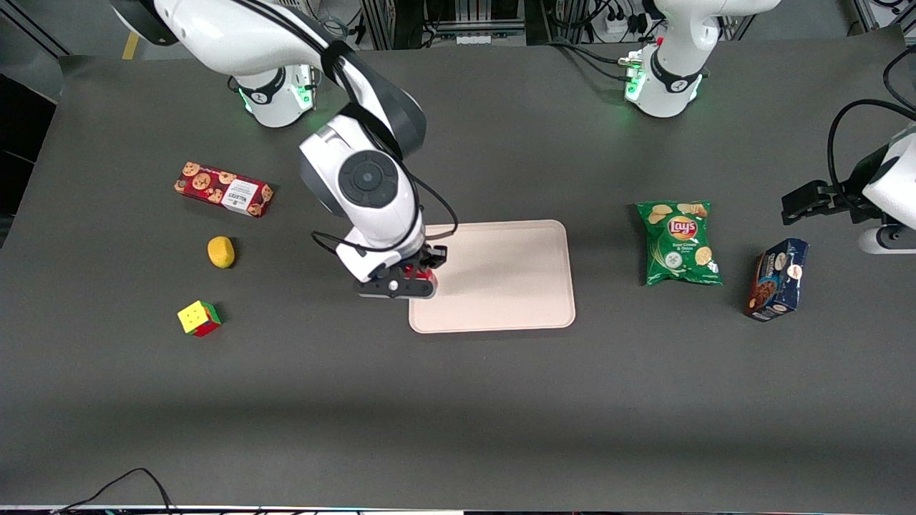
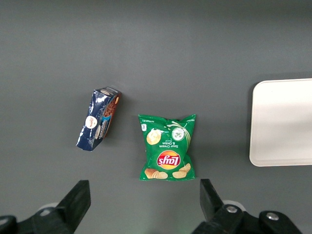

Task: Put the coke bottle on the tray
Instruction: 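Carry the bottle with the right gripper over the white tray, then lower the bottle onto the tray's edge and open the right gripper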

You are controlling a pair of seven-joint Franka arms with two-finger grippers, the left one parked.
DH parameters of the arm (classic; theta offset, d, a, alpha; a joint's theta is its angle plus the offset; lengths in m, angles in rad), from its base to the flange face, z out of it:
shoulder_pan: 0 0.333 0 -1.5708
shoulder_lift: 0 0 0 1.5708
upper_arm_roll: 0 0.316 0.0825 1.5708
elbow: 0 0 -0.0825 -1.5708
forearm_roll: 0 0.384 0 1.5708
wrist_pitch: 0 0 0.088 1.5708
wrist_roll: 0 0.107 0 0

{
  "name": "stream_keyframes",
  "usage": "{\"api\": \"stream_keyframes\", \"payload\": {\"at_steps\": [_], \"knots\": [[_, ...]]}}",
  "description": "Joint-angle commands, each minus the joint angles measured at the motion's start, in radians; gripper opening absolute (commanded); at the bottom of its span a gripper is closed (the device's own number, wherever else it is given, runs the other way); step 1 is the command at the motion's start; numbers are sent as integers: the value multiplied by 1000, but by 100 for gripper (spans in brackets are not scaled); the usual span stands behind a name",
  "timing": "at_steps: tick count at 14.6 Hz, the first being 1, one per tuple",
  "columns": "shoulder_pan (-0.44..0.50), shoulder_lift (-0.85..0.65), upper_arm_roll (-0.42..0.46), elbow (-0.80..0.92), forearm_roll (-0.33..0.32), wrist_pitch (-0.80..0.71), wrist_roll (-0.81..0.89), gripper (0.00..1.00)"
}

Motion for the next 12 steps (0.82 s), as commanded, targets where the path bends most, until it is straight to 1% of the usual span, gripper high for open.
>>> {"api": "stream_keyframes", "payload": {"at_steps": [1,4,9,10,11,12], "knots": [[2,12,6,-52,-34,92,45,0],[2,20,6,-115,-67,164,85,0],[2,21,8,-125,-68,172,88,0],[2,21,8,-125,-67,173,88,13],[2,21,8,-126,-67,176,90,58],[2,21,8,-128,-67,179,90,65]]}}
